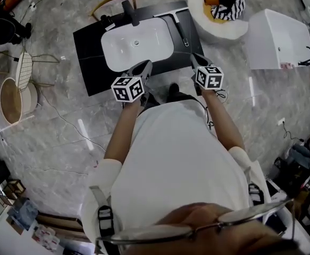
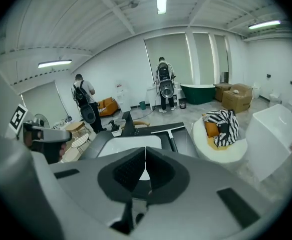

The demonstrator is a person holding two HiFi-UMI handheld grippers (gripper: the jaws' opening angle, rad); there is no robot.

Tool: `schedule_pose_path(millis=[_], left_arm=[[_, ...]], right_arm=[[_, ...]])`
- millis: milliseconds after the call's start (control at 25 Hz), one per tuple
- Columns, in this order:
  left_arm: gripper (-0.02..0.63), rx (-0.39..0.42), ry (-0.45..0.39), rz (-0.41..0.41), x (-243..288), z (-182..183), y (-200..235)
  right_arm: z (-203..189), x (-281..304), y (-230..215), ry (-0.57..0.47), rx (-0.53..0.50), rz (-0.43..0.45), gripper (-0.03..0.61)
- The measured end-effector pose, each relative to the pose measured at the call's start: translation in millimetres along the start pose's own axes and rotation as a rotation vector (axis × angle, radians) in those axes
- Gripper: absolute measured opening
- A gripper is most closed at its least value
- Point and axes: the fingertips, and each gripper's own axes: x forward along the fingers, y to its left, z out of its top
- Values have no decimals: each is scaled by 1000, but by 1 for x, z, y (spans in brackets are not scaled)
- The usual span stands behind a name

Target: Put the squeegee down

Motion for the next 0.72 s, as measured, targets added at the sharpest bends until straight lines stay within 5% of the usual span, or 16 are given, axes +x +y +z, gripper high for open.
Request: schedule_pose_path(millis=[320, 720], left_arm=[[5, 71, -26, 3, 13, 7, -32], [5, 135, -59, 31, 24, 17, -62]], right_arm=[[8, -27, -10, -64, 34, 94, 6], [35, -49, -38, -146, -49, 139, 5]])
